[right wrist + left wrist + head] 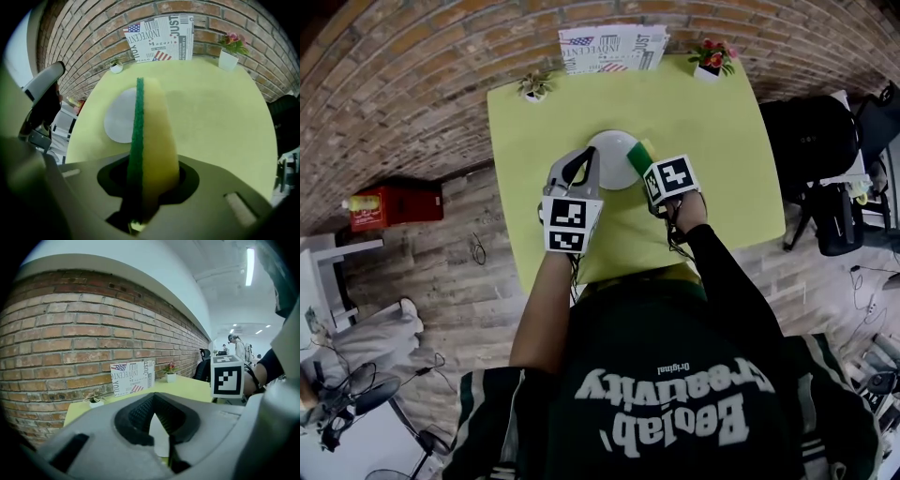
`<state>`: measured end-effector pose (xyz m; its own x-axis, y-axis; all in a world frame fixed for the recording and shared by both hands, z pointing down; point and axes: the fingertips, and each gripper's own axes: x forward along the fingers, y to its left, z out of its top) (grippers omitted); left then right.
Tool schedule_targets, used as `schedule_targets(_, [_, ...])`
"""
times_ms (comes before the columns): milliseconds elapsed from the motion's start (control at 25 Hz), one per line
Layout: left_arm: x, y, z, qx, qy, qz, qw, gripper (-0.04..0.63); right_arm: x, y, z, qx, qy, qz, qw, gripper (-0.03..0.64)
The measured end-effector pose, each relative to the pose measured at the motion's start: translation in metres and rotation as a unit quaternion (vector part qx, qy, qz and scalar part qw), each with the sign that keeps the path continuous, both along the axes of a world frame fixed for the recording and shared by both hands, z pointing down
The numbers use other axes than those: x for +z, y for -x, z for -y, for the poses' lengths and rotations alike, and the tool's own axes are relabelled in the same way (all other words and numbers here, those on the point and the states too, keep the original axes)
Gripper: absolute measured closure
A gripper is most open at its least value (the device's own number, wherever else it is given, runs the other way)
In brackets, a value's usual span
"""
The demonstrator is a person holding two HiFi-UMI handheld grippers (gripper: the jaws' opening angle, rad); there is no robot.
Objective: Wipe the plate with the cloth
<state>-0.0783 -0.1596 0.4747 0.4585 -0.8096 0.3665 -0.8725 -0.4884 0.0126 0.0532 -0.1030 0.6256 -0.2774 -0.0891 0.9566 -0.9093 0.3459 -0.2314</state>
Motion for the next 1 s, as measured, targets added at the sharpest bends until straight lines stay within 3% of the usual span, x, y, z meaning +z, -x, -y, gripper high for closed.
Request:
schedule_targets(400, [0.0, -0.014, 0.001, 0.009, 0.0, 0.004, 0.9999, 0.591, -0.004, -0.013, 0.003, 0.009, -0.008, 0.0, 1.0, 0.483])
schedule_targets(1000, [0.0, 0.02, -0.02, -0.028, 0.001, 0.005, 0.9996, 0.591, -0.007, 0.058, -0.022, -0.074, -0.004, 0.043, 0.996, 0.482])
